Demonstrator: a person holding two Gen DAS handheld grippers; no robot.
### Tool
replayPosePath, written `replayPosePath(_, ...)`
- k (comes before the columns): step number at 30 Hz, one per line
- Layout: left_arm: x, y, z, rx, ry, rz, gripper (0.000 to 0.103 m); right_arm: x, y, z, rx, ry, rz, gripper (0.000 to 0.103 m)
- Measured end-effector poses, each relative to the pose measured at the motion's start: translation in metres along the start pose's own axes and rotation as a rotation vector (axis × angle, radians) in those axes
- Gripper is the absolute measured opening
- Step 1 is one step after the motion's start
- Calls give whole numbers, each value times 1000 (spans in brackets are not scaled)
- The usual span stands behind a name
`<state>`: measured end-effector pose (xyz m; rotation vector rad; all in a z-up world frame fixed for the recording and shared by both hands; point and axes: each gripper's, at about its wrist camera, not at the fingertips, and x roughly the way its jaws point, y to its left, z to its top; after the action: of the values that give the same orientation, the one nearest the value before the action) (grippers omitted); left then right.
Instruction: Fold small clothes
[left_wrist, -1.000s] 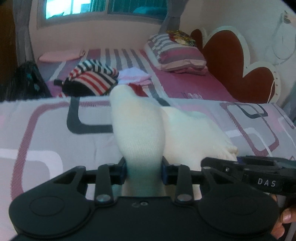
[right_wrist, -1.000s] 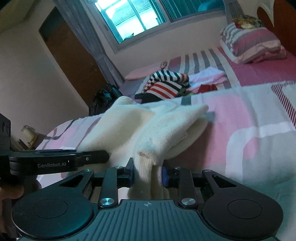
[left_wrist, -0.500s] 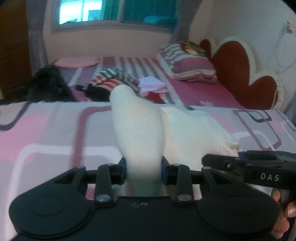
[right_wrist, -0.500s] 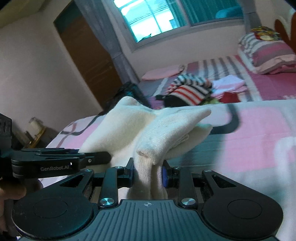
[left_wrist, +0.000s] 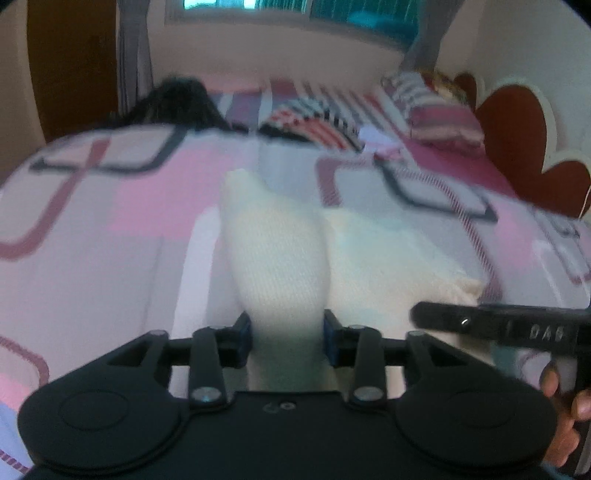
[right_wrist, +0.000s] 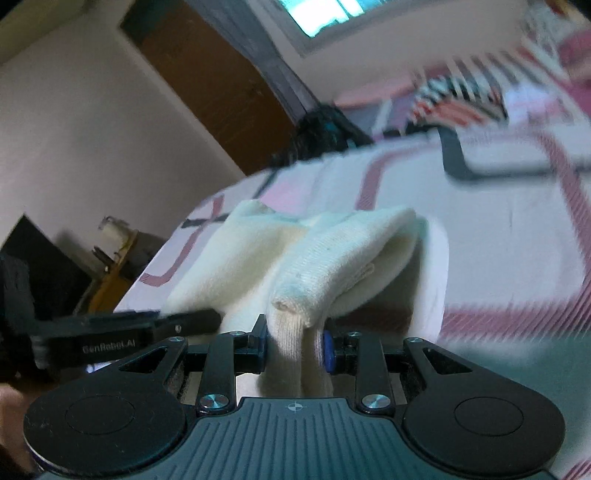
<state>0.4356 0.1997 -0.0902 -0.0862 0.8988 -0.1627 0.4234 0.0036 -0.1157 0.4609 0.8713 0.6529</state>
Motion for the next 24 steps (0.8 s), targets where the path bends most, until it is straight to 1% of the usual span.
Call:
replayPosePath(1,8,8,-5,8,19,9,55,5,-9,-4,30,16,-14,28)
replayPosePath(2,15,14,-12,-2,16,5,64,12,-20,-10,72,39,-31,28)
replayPosePath(3,17,22,-15,-28,3,-25,67,15,-30,-15,116,44,-20,28)
replayPosePath(5,18,32,-17,-69,-5,-72,68,12,-43,-21,177,21,10,28)
replayPosePath(8,19,39,-19,-55,-25,-95,73,6,-49,-23,186,6,8,28)
replayPosePath(10,13,46,-21,-43,-27,-97,73,2,-49,-26,163,9,5,28)
replayPosePath(11,6,48,-20,-39,-40,-94,69,-1,-49,-23,156,8,4,28)
replayPosePath(12,-3,50,-19,-35,-68,-92,55,-9,-46,-21,143,-9,-2,28)
replayPosePath(13,-13,51,-17,-25,-101,-94,45,-20,-43,-16,111,-44,-23,28)
replayPosePath(14,-23,51,-13,-12,-135,-99,40,-30,-34,-12,65,-84,-44,28)
replayPosePath(15,-27,51,-8,0,-161,-116,39,-37,-27,-5,14,-123,-61,28)
replayPosePath(16,-24,49,0,13,-169,-129,36,-36,-17,3,-26,-142,-76,28)
replayPosePath(17,-17,46,8,10,-156,-125,28,-32,-9,10,-70,-149,-93,28)
replayPosePath(18,-8,42,15,3,-139,-128,27,-23,0,18,-112,-140,-116,28)
replayPosePath(19,3,38,22,2,-119,-149,28,-11,8,25,-146,-125,-133,28)
replayPosePath(20,14,34,25,0,-88,-153,27,1,13,30,-171,-109,-144,27)
replayPosePath(21,24,29,26,-1,-57,-150,25,14,18,34,-198,-90,-164,27)
replayPosePath(22,31,22,25,18,-38,-140,25,27,21,32,-219,-51,-201,27)
replayPosePath(23,35,16,22,52,-37,-119,26,40,19,28,-239,-6,-258,22)
replayPosePath(24,36,10,19,80,-45,-100,26,52,14,25,-251,31,-297,22)
